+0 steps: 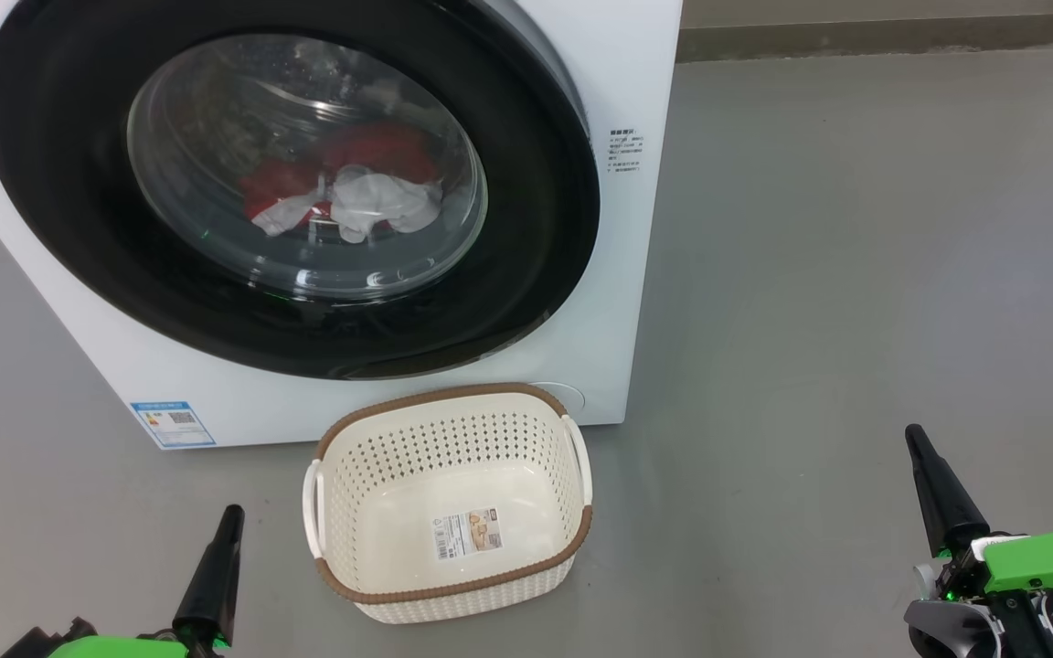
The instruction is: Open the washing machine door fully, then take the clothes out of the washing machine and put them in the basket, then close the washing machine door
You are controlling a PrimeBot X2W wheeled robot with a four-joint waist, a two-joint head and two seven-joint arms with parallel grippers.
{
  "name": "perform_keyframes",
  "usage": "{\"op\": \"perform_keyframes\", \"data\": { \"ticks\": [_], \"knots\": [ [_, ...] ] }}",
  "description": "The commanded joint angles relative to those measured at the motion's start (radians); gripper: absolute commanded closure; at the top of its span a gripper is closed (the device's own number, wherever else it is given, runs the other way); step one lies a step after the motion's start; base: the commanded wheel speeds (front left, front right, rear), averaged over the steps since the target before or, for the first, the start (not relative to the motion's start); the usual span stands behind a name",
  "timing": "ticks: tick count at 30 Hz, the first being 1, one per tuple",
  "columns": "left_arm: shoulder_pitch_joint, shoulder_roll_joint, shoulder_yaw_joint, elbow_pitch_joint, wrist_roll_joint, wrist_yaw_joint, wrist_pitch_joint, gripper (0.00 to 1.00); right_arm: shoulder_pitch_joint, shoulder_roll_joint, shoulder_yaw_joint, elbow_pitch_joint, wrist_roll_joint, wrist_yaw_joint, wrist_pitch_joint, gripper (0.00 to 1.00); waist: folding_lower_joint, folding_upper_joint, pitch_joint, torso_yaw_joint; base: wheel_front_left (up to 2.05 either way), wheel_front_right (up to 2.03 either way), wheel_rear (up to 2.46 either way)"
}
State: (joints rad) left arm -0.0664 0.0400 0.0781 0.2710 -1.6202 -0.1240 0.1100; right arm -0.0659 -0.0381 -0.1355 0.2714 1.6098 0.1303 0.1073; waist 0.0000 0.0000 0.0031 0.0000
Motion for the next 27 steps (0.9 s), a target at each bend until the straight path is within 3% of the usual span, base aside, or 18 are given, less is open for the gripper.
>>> {"op": "perform_keyframes", "data": {
  "ticks": [1, 27],
  "knots": [
    [-0.042, 0.01, 0.035, -0.026, 0.011, -0.007, 0.003, 1.0, -0.042, -0.012, 0.022, -0.027, -0.001, 0.0, 0.006, 1.0, 0.0, 0.0, 0.0, 0.0, 0.0, 0.0, 0.0],
    [-0.042, 0.01, 0.035, -0.026, 0.011, -0.007, 0.003, 1.0, -0.042, -0.012, 0.022, -0.027, -0.001, 0.0, 0.006, 1.0, 0.0, 0.0, 0.0, 0.0, 0.0, 0.0, 0.0]
  ]
}}
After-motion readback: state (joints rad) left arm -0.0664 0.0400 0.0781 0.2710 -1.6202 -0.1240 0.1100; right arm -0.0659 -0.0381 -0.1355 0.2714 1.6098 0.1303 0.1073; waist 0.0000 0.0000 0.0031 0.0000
